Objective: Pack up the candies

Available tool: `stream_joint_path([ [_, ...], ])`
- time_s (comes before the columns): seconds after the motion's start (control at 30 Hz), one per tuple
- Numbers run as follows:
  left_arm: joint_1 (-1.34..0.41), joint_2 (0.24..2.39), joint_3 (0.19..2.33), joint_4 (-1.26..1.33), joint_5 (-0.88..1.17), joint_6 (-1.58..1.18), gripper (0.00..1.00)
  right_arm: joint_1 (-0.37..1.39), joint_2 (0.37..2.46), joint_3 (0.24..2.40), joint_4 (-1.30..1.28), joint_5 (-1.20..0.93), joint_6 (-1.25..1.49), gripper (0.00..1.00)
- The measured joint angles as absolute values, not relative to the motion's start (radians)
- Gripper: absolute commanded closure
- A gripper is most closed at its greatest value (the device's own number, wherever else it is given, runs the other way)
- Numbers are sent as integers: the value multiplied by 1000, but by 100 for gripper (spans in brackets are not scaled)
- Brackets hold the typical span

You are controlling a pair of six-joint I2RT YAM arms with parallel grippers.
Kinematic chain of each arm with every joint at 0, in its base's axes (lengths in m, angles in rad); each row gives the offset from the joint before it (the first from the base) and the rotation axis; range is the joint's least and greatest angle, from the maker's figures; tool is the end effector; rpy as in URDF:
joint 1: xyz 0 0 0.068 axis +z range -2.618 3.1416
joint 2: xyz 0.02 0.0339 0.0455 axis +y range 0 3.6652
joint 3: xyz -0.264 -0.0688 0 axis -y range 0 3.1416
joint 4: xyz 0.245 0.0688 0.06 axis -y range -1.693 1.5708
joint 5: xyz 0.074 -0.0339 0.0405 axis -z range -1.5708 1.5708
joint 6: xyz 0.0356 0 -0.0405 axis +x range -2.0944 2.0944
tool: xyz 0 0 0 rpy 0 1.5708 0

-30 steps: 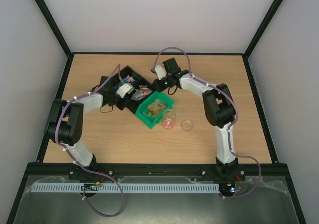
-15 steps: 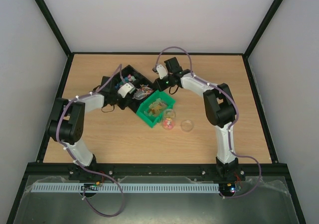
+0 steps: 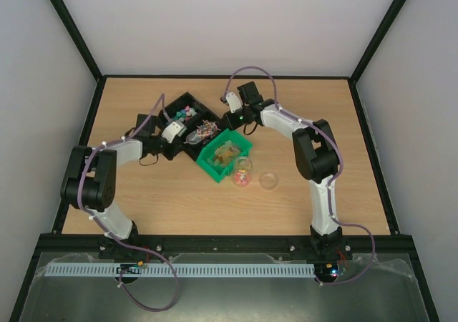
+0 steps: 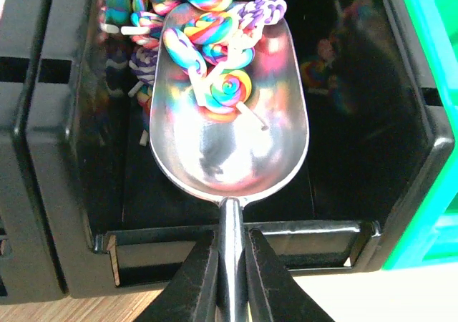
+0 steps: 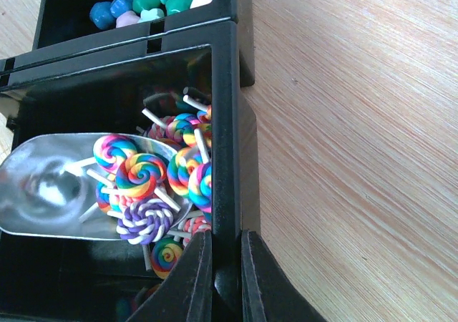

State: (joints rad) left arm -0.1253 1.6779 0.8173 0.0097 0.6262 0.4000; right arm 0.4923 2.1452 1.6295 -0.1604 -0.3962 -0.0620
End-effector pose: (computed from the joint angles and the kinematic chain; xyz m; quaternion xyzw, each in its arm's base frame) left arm 0.3161 -0.0608 0.1520 0.3360 0.8317 -0.2397 0.3714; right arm 0.4249 0.2435 0.1997 -0.3238 0.8269 0.2639 0.3765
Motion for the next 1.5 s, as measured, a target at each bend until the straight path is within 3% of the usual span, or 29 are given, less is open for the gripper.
stream_joint_path([
  [0.2, -123, 1666, 776, 41, 623, 420, 98, 490, 2145, 1629, -160, -397, -62, 99],
  [0.3, -117, 1645, 749, 56, 622, 420, 98, 493, 2148, 1633, -162, -406, -62, 92],
  [0.97, -77, 1518, 732, 94, 636, 401, 98, 485, 2156, 1659, -225, -428, -51, 32],
  [1.13, -72, 1464, 734, 54, 636, 435, 98, 471, 2155, 1677, -239, -435, -47, 14],
  [1.2, -73, 1435, 739, 19, 636, 456, 98, 463, 2148, 1681, -242, -440, -45, 1],
  [1.5, -73, 1295, 819, -214, 666, 572, 98, 416, 2054, 1697, -292, -468, -60, 1],
])
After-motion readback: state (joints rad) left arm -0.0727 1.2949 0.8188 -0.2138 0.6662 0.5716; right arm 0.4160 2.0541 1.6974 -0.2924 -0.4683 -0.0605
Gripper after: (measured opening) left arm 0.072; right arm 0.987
